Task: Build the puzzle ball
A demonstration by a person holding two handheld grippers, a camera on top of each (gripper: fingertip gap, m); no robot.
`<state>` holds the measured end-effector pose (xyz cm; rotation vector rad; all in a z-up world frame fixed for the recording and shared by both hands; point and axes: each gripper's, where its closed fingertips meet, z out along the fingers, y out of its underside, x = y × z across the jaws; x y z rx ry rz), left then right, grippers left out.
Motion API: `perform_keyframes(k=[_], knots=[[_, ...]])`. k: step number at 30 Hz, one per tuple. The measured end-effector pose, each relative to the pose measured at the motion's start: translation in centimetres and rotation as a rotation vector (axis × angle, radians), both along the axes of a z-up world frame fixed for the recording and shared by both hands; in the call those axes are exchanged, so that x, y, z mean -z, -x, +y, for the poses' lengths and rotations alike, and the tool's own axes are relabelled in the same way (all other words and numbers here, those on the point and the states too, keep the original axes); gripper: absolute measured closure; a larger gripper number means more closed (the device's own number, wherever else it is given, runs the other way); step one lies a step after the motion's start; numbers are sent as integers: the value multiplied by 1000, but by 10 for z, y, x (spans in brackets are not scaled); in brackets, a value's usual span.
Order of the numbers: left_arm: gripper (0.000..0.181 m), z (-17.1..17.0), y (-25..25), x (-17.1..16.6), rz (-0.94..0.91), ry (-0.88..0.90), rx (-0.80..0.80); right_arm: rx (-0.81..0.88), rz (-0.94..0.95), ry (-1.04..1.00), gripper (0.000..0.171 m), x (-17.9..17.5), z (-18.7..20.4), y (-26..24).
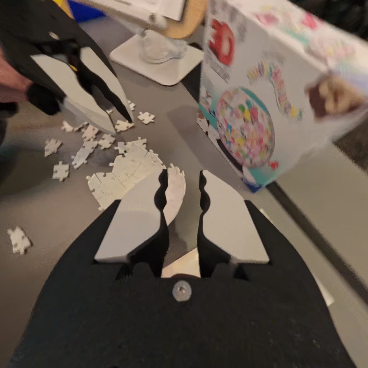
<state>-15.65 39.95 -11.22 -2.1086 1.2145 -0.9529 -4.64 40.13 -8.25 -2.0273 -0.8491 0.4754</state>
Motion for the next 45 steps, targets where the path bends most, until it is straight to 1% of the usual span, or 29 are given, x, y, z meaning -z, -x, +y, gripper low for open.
perform_keyframes(k=[1,2,4,6,8,11,14,17,19,22,25,27,34,39,45], knots=[[143,2,0,-3,62,-2,37,79,47,18,141,10,-8,-6],[141,5,-1,-3,143,-4,74,145,94,40,141,20,-16,-9],[142,8,-10,3,295,1,155,253,154,74,141,38,-33,-15],[142,6,-25,11,406,28,243,354,158,82,139,52,-47,-23],[142,6,-36,20,510,15,318,432,178,96,138,61,-57,-27],[143,10,-44,34,665,4,399,493,179,199,137,76,-61,-23],[145,13,-48,49,760,65,431,487,207,236,137,82,-55,-11],[149,11,-51,59,800,106,458,475,222,258,146,86,-53,-3],[156,13,-48,63,830,103,460,477,243,260,153,85,-52,-1],[162,14,-49,64,831,111,453,486,237,266,157,88,-52,-1],[172,11,-50,65,839,112,465,498,223,260,162,90,-51,-3],[172,11,-49,67,853,91,480,501,223,262,163,91,-51,-4],[173,10,-50,71,855,110,497,511,202,242,165,92,-49,-6],[179,10,-52,68,832,124,500,506,177,238,165,94,-50,-6],[179,7,-49,66,832,140,514,504,168,236,165,95,-49,-6]])
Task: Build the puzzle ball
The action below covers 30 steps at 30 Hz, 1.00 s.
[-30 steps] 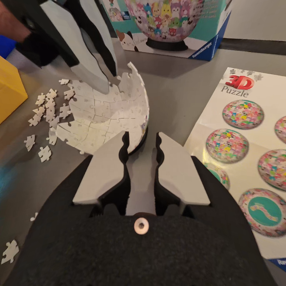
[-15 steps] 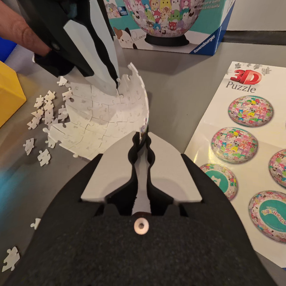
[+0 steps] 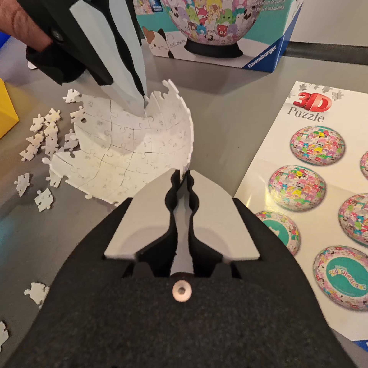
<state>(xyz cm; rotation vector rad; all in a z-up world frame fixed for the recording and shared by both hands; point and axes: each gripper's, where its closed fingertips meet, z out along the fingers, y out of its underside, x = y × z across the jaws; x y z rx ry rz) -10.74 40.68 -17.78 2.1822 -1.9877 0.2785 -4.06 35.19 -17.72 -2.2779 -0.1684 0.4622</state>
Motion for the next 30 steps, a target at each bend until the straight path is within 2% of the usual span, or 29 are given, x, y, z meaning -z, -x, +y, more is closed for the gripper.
perform_keyframes(k=[6,9,11,16,19,30], knots=[[177,2,-1,1,-9,-32,39,-5,-28,-4,165,0,0,0],[162,2,-3,1,-7,-36,77,-8,-37,-7,165,0,0,0],[159,3,-5,1,-12,-48,110,-10,-41,-9,165,0,0,-1],[159,2,-8,7,5,-38,168,-17,-61,-12,165,1,0,0],[173,0,-10,10,10,-5,176,-19,-76,-13,165,1,0,-1],[177,-3,-7,6,-14,88,197,-23,-84,-9,164,2,0,-1]])
